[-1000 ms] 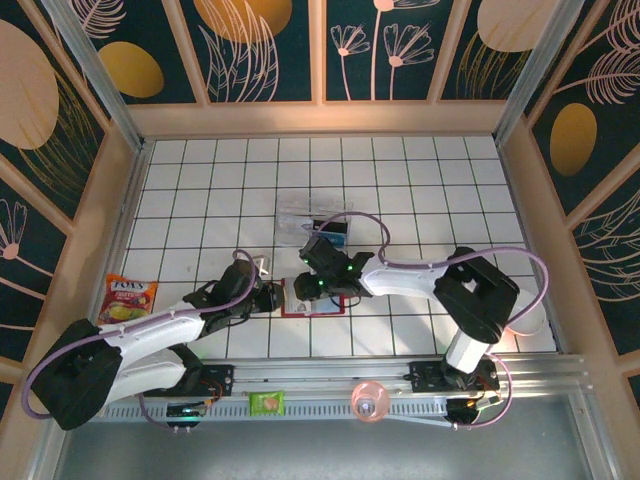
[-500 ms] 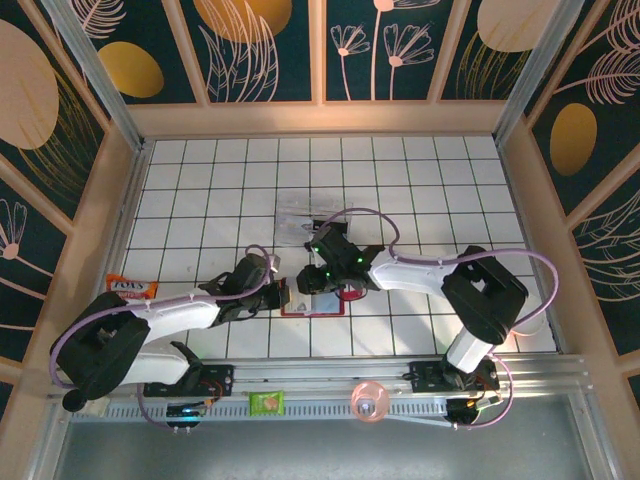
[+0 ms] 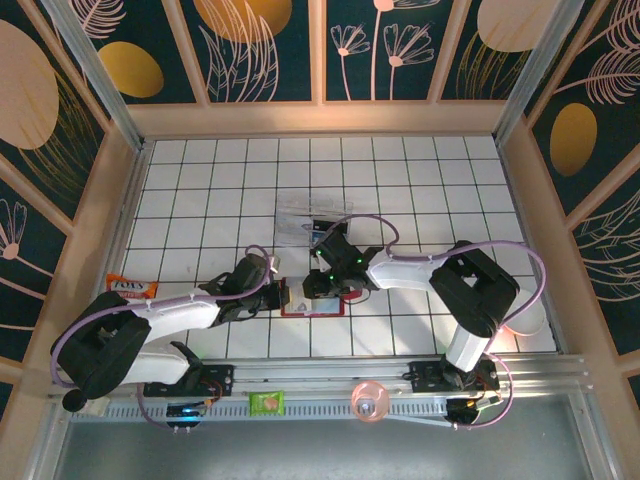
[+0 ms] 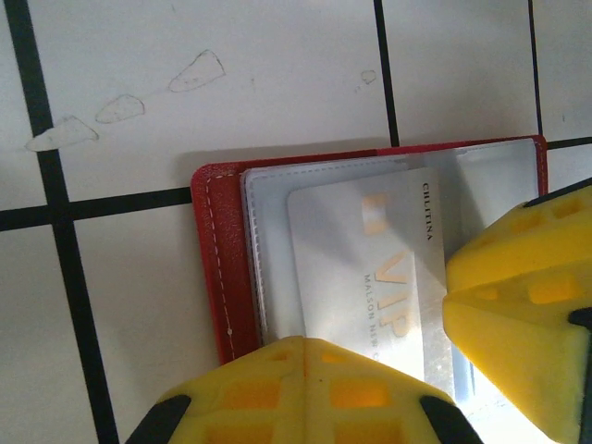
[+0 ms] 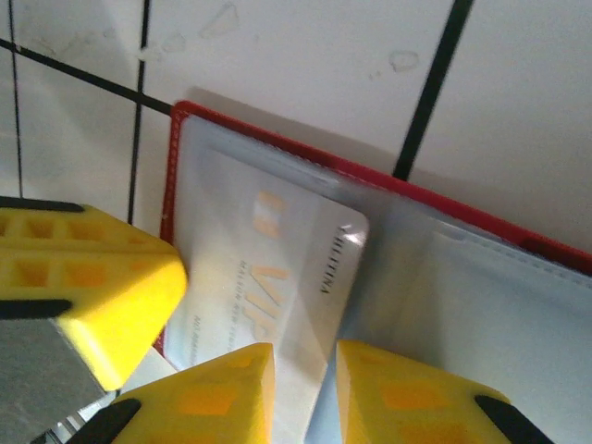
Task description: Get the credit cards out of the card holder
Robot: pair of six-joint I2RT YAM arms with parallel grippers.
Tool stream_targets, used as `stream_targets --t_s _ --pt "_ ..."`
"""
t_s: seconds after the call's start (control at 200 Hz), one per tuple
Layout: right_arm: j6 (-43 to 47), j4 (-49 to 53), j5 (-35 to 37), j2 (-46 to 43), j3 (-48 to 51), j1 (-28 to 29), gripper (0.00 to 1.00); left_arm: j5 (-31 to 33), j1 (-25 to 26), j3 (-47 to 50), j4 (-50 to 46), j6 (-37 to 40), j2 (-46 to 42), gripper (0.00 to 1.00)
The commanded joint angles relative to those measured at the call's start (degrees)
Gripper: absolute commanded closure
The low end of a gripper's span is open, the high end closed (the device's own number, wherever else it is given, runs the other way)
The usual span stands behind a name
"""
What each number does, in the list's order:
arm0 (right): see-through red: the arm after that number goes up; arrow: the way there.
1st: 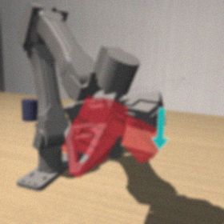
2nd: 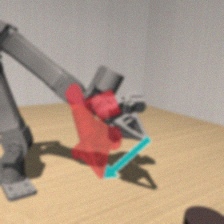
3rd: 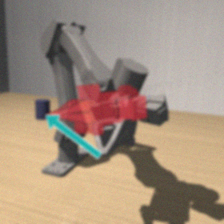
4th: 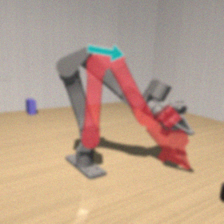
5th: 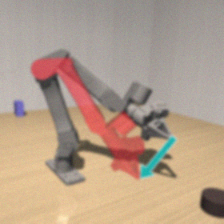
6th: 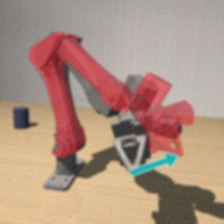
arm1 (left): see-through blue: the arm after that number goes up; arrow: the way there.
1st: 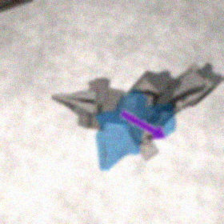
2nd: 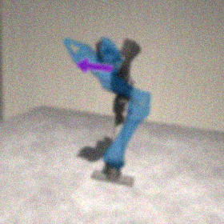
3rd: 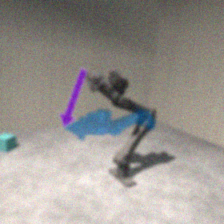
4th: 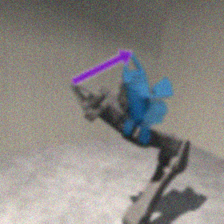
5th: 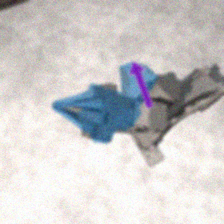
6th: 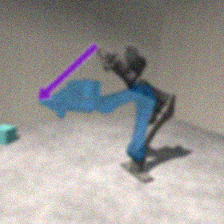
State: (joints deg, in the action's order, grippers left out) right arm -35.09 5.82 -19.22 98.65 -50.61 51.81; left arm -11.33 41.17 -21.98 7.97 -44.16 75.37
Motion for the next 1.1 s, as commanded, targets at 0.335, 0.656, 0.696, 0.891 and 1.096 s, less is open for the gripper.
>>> stream_targets --t_s 0.335,0.656,0.696,0.891,1.096 --pt "-1.38 -5.3 -5.5 2.19 2.6 -1.84 0.76 -1.8 -0.23 1.33 -0.91 -0.31 2.06 1.0" --pt "-2.33 -6.32 -5.5 0.62 4.23 -2.76 0.94 -1.59 -0.28 1.14 -1.55 -0.05 2.12 1.0" --pt "-2.47 -6.16 -5.05 -0.08 4.66 -3.01 0.96 -1.5 -0.23 1.15 -1.64 -0.06 2.06 1.0" --pt "-2.69 -3.64 -2.96 -3.19 6.45 -3.98 1.0 -1.5 -0.25 1.15 -1.46 0.03 2.2 1.0" --pt "-2.79 -0.41 -0.94 -6.63 8.13 -4.85 1.0 -1.24 -0.26 1.0 -1.46 0.3 2.08 1.0"
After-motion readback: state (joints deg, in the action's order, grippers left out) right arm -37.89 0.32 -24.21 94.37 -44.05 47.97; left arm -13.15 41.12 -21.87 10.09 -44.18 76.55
